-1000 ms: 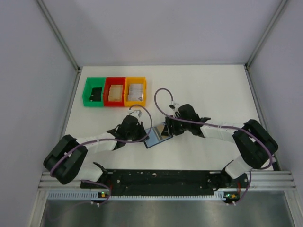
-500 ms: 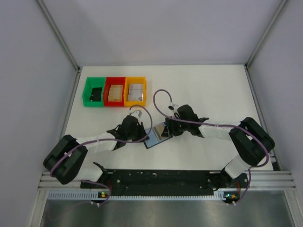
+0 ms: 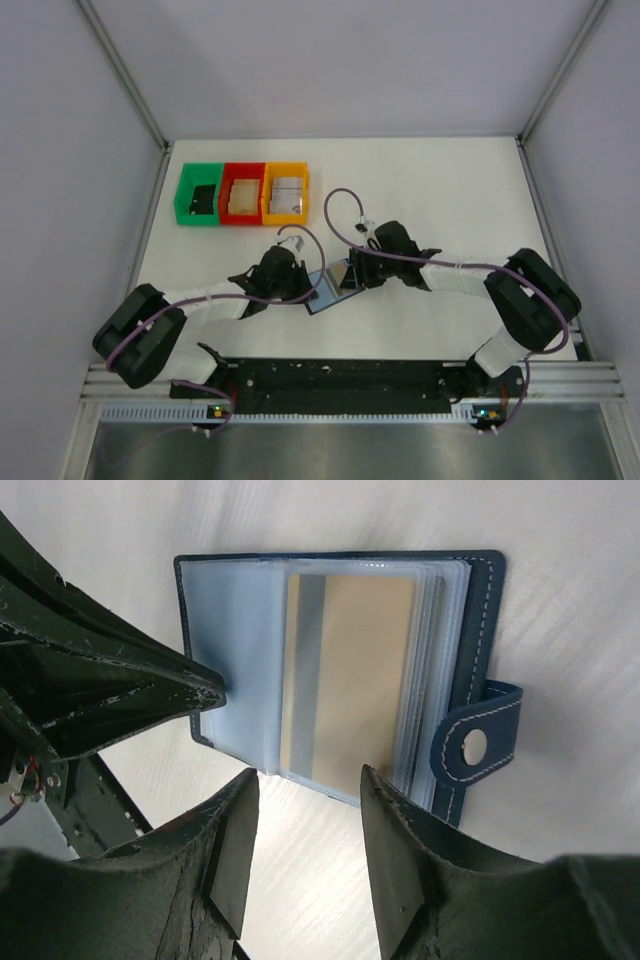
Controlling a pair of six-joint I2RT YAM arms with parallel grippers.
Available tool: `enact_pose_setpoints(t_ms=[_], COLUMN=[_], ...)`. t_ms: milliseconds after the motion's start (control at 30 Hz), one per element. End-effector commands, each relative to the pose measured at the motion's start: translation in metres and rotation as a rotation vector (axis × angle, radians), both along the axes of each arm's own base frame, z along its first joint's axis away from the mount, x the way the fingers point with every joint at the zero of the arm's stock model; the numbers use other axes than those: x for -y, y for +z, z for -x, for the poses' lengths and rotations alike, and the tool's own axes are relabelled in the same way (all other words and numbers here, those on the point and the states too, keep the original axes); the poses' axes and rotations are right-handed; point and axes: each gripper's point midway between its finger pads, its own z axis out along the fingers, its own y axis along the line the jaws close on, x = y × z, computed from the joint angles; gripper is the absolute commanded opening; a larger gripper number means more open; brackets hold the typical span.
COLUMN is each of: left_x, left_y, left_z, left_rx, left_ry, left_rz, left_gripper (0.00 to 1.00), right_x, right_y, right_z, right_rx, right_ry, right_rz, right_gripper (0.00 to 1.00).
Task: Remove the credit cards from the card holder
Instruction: Remove the credit card from the card holder.
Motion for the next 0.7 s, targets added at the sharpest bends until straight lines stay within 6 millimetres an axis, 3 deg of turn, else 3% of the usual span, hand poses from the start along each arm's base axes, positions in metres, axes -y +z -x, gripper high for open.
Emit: enact_pose_setpoints(t_ms=[0,233,667], left_x=[-0.001,-0.003,-0.003], left_y=[0.003,0.004,0.003], left_z=[-0.001,-0.002,-0.002], left_rx=[0.009,0.012,0.007], left_ry=[0.006,0.01,0.005], left_rz=[-0.012,-0.031,-0.032], left_gripper=[0.05,0.04,0.04], right_x=[0.001,0.0,-0.005], right_y=[0.038,0.04,0.01], right_z=[-0.016,-0.015,-0.012], right_rx=[0.131,0.119,0.048], right_ry=[-0.036,-0.03,-0.017], right_rz=[-0.001,0.003,0.047], right_gripper=[0.46,0.46,0.46])
